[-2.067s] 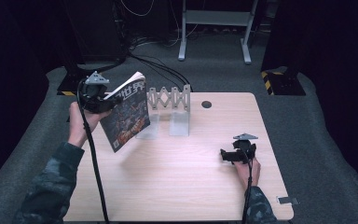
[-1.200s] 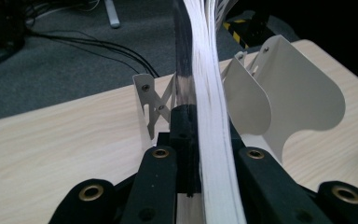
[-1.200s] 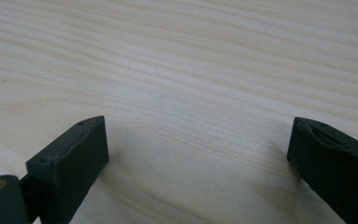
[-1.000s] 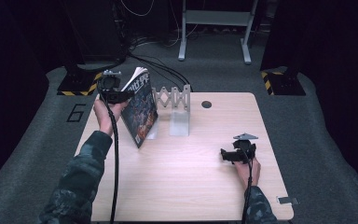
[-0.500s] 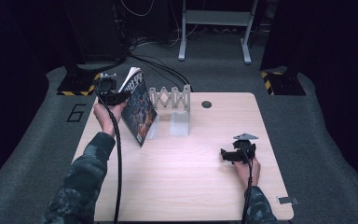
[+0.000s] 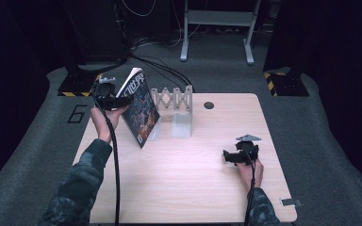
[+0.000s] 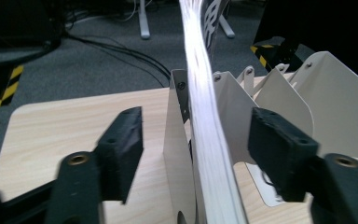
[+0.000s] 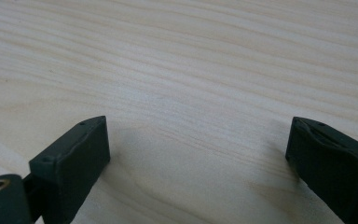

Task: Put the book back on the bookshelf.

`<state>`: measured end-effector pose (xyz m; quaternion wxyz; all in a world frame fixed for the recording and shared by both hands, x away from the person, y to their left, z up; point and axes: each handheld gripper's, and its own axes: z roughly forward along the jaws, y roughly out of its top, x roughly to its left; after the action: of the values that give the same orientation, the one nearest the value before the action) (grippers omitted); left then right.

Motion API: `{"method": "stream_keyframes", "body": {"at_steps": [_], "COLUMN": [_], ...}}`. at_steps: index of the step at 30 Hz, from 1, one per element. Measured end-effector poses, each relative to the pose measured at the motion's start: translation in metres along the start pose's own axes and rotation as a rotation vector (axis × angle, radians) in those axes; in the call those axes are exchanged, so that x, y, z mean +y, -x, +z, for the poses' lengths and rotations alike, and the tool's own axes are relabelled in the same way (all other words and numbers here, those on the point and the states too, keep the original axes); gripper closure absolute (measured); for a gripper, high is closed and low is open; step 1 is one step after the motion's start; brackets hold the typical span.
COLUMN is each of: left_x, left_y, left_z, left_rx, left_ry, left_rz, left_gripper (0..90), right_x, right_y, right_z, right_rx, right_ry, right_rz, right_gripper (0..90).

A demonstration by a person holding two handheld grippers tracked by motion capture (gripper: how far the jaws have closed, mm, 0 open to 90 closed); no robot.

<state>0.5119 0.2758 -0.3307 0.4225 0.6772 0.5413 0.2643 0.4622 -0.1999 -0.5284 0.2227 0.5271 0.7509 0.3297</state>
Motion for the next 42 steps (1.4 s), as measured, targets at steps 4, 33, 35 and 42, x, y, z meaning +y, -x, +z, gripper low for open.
{"method": "stream_keyframes", "body": {"at_steps": [4, 33, 35, 42], "left_x": [-0.001, -0.078, -0.085, -0.11], "left_y": [0.001, 0.005, 0.004, 0.01], "left_z": [-0.013, -0.01, -0.005, 0.022], "left_rx": [0.001, -0.01, -0.012, -0.022], "left_ry": [0.016, 0.039, 0.036, -0.005], "left_rz": [0.024, 0.044, 0.037, 0.008], "left_gripper": [24.1, 13.0, 13.4, 14.7], "right_x": [0.0, 0.0, 0.0, 0.0], "right_y": [0.0, 0.0, 0.0, 0.0], "right_z": [0.0, 0.0, 0.0, 0.0], "right_rx": [0.0, -0.004, -0.005, -0.002], "right_ry": [0.0, 0.007, 0.011, 0.005], "right_rz": [0.0, 0.0, 0.001, 0.0], "right_gripper": [5.5, 5.7, 5.7, 5.7]}}
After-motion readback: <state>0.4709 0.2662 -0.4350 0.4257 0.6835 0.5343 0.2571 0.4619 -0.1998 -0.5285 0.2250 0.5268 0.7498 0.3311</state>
